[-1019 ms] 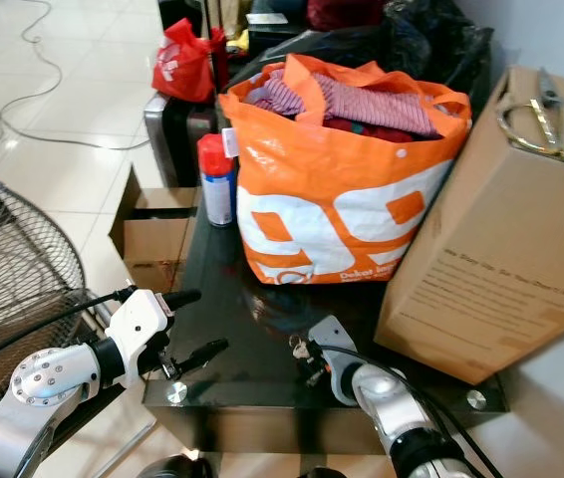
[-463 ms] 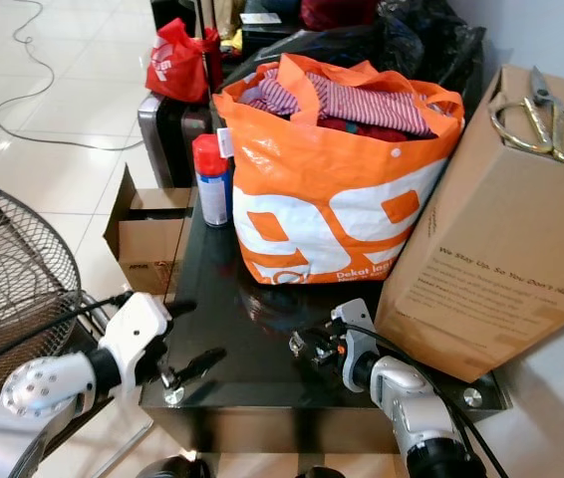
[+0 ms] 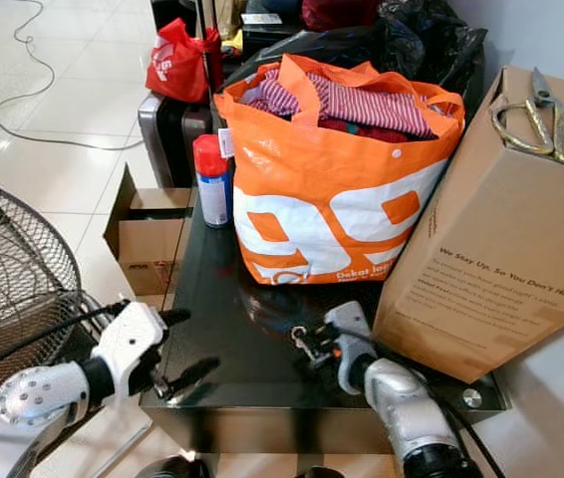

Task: Hang keys on a hook

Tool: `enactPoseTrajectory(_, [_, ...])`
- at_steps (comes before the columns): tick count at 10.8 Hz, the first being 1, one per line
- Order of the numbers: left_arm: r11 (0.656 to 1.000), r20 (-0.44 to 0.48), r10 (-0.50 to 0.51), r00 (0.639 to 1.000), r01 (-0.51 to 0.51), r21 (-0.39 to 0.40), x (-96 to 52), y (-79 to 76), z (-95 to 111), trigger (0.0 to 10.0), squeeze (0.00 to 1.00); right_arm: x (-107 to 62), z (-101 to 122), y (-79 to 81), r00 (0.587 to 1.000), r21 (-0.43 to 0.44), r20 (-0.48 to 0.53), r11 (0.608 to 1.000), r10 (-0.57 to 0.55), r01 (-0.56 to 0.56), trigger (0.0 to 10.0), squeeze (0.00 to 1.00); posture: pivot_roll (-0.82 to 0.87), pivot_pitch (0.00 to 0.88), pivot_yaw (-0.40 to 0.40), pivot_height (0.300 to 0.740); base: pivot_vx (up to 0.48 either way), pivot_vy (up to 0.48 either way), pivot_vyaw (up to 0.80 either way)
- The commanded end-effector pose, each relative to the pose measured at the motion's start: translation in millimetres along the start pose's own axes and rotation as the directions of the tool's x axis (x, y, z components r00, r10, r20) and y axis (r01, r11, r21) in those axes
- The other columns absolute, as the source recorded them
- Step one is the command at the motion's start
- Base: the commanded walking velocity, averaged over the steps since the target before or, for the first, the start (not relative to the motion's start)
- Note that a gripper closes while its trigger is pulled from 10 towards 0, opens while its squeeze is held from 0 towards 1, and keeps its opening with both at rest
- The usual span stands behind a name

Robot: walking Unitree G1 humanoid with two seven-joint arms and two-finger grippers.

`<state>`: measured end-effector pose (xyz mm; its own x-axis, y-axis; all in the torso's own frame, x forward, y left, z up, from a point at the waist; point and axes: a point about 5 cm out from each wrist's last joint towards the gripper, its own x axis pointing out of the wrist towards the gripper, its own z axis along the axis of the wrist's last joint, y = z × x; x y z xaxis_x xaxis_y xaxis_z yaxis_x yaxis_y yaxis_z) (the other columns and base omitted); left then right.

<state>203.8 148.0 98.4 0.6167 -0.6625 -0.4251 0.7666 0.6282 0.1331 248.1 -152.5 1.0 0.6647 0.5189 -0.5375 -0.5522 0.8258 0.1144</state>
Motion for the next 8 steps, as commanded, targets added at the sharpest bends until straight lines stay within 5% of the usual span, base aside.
enactPoseTrajectory(1, [1.000, -0.009, -0.009, 1.000, 0.009, 0.010, 1.2, -2.6, -2.9, 10.0, 0.00, -2.2, 0.2, -2.1, 0.999, -0.074, -0.011, 0.997, -0.033, 0.032, 5.7, 0.00, -0.04, 0.053, -0.028, 0.740, 0.000, 0.000, 0.00])
enactPoseTrajectory(2, [1.000, -0.013, -0.010, 1.000, 0.010, 0.010, 2.5, -2.5, -5.6, 10.0, 0.00, -0.4, -0.9, -1.2, 0.999, -0.067, -0.024, 0.997, -0.030, 0.028, 10.0, 1.00, -0.05, 0.052, -0.028, 0.740, 0.000, 0.000, 0.00])
enactPoseTrajectory(8, [1.000, -0.018, -0.016, 1.000, 0.016, 0.020, 8.4, -0.5, -15.3, 10.0, 0.00, 16.8, -7.9, 5.4, 0.986, -0.183, -0.146, 0.981, -0.086, 0.059, 10.0, 1.00, -0.04, 0.047, -0.029, 0.740, 0.000, 0.000, 0.00])
